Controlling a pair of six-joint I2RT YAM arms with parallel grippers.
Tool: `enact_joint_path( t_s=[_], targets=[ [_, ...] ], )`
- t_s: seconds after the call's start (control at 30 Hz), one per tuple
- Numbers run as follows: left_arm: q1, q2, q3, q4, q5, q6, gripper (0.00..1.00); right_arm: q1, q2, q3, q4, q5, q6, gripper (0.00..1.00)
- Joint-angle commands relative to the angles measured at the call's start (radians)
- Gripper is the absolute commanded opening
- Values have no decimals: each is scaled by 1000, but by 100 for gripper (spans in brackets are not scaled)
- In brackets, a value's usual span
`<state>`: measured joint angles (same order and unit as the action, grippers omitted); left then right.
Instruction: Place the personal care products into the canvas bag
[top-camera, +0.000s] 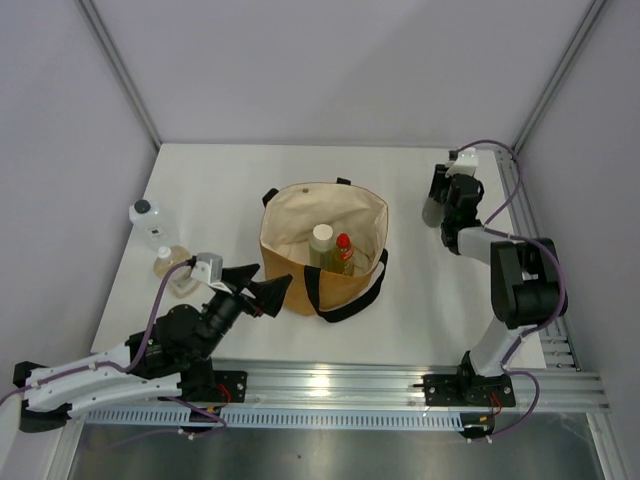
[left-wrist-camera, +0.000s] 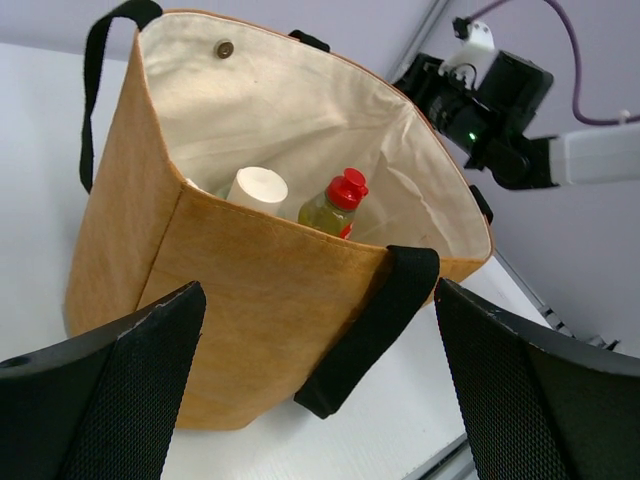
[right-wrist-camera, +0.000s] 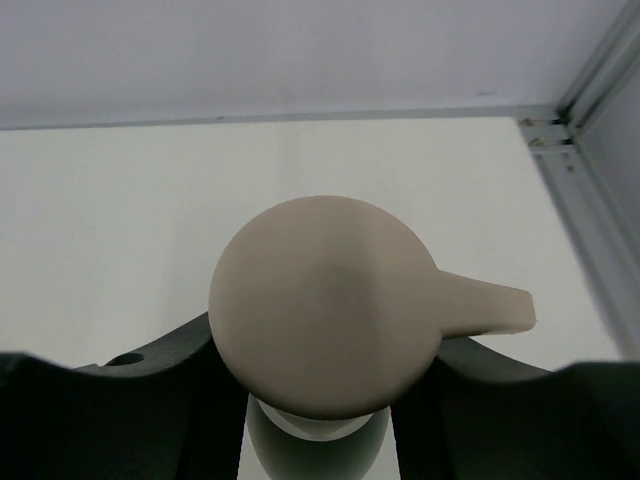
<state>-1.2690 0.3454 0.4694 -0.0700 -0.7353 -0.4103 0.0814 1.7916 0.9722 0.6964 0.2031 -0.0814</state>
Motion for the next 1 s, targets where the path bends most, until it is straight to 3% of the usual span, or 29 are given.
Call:
enact_joint_path(
  t_s=[0.0, 0.2, 0.53, 0.63, 0.97],
  targets=[
    [2, -13, 3, 10, -59, 8, 99, 56, -135, -105, 115, -21, 161, 0],
    [2, -26, -12, 15, -113, 30, 99, 188, -264, -232, 144, 87, 176, 0],
    [2, -28, -18, 18, -133, 31, 99, 265, -472, -308, 144, 1, 164, 0],
    [2, -22, -15, 15, -138, 33, 99, 290, -564, -264, 69, 5, 138, 0],
    [2, -16, -15, 18, -139, 34, 99, 458, -791, 74, -434, 56, 42, 0]
  ],
)
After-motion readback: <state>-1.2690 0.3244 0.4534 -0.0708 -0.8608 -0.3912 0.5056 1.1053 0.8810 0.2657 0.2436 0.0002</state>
